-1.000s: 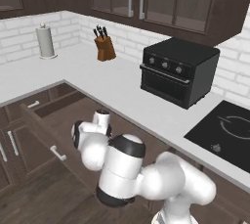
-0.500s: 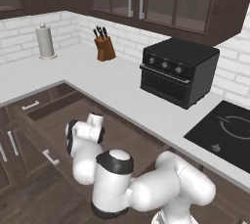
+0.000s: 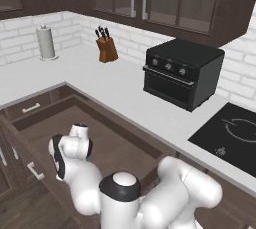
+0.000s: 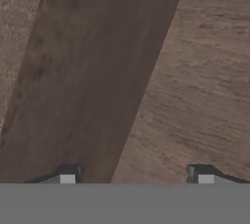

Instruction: Take a straw from the drawer in front and place it inside the glass cup on the dining counter.

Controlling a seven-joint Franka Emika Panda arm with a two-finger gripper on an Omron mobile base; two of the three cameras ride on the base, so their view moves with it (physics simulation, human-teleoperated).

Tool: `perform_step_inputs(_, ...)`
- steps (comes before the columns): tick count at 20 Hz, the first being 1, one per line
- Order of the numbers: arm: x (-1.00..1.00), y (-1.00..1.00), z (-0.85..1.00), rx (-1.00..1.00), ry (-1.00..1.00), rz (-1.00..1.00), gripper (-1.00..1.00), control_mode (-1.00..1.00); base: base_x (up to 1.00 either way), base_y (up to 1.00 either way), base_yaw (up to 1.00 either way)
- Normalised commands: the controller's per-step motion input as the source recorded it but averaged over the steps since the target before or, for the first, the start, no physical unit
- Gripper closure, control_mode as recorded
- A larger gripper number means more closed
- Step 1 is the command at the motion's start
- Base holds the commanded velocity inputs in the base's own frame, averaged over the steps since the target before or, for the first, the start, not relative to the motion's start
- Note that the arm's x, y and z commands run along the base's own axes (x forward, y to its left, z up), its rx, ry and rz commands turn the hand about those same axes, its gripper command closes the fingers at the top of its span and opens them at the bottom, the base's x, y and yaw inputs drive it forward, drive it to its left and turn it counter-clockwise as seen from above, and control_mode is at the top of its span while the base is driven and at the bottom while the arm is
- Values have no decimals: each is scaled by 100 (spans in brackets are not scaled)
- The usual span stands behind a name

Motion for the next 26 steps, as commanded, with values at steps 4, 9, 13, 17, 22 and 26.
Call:
perform_step_inputs(4,0,-41,62,-15,-15,-12,-100,-100,0,0,0)
perform_step_inputs(9,36,-81,74,-9,-6,-12,-100,-100,0,0,0)
perform_step_inputs(13,75,-51,24,-1,0,-2,-100,-100,0,0,0)
perform_step_inputs(17,95,-22,5,0,0,0,-100,-100,0,0,0)
perform_step_inputs(22,60,1,4,0,-13,0,-100,-100,0,0,0)
perform_step_inputs(26,64,0,4,-3,-16,0,-100,-100,0,0,0)
